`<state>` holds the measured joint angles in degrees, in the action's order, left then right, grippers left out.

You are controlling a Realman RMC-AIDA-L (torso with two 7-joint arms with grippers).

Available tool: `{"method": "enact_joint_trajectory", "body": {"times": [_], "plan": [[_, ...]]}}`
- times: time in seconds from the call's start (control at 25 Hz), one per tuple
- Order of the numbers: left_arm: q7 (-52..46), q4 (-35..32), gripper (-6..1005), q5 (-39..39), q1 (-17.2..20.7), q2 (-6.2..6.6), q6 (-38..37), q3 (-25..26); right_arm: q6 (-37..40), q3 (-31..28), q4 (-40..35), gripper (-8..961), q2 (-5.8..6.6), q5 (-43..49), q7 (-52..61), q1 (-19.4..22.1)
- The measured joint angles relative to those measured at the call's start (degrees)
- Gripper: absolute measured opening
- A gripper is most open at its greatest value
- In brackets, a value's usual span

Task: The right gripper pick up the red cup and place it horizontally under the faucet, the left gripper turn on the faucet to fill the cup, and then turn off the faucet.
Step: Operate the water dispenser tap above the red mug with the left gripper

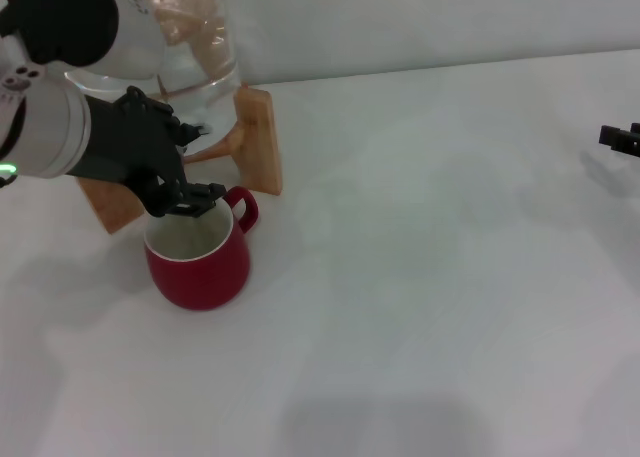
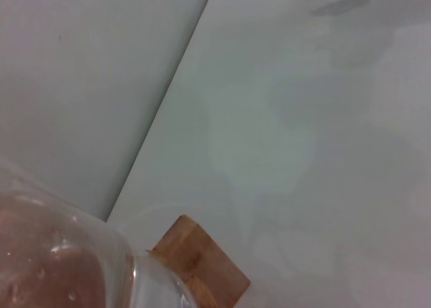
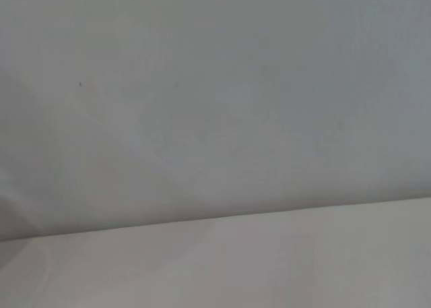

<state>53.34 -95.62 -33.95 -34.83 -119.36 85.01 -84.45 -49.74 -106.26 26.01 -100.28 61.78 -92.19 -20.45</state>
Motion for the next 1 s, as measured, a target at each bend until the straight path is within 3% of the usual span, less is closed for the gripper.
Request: {"method": "enact_joint_trajectory", "body": {"times": [0.6,1.0], "plan": [[-1.9,0.7,664,2.8,-0.6,0.00,-2.3,-2.9,0.1,0.0,0.0,547,0.05,-0.1,0.0,0.2],[-2.0,-2.6,663,2.1,-0.2,0.00,-2.1,-3.1,0.1,-0.5,0.0,546,0.06,0.1,0.0,0.2]]}}
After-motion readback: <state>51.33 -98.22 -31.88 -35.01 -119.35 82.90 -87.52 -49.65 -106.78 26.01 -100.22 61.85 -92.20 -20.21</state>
